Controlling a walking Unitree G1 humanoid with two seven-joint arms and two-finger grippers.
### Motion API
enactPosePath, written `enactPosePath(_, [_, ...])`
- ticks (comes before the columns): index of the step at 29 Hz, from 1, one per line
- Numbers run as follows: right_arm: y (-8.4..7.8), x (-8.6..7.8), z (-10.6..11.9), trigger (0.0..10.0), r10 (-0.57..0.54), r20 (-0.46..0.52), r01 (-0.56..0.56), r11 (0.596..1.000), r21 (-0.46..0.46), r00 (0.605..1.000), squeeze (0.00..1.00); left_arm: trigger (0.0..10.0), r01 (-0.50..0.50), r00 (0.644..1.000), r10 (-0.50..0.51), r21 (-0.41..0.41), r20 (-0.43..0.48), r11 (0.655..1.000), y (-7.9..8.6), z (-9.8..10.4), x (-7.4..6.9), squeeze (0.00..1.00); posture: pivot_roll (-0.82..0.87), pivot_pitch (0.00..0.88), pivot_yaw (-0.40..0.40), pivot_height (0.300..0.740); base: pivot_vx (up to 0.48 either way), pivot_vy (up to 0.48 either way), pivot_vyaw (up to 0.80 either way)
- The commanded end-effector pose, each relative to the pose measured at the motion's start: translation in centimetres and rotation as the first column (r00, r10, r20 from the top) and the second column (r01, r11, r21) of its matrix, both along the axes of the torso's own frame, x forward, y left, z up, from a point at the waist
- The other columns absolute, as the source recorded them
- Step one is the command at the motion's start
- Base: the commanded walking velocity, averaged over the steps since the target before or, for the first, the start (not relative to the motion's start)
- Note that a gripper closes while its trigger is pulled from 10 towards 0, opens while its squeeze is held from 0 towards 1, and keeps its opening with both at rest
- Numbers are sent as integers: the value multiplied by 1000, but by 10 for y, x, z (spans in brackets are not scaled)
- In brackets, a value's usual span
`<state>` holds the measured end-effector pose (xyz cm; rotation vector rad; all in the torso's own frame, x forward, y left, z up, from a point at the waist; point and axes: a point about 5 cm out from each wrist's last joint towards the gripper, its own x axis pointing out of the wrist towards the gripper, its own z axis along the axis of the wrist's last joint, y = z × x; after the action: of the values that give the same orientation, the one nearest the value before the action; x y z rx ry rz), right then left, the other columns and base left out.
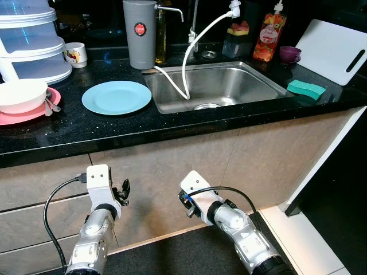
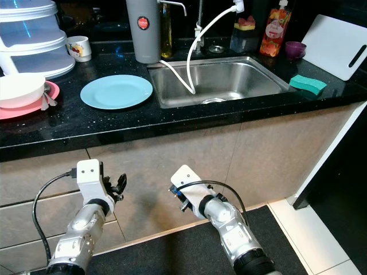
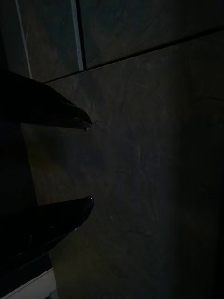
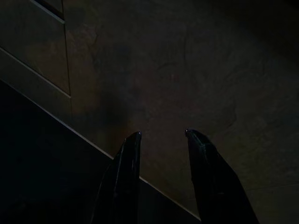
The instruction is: Kitchen organization
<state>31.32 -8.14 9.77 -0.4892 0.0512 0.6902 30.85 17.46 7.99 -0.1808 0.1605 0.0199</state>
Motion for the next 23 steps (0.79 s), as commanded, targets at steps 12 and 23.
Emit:
enactPosePath(12, [-2,0,-2,10000,-6,-10,6,1000,5,1000,0,10000,2,1000,-2,-4,-13,1000,-1,-3,0,0,-100,69,-6,740,0,0,0])
enactPosePath(23, [-2,-1,-2,10000,-5,-10,5,1000,5,1000,0,10000,5,1000,-5,-3,-14,1000,-1,-3,-1,0,-101,61,-7,740,0,0,0])
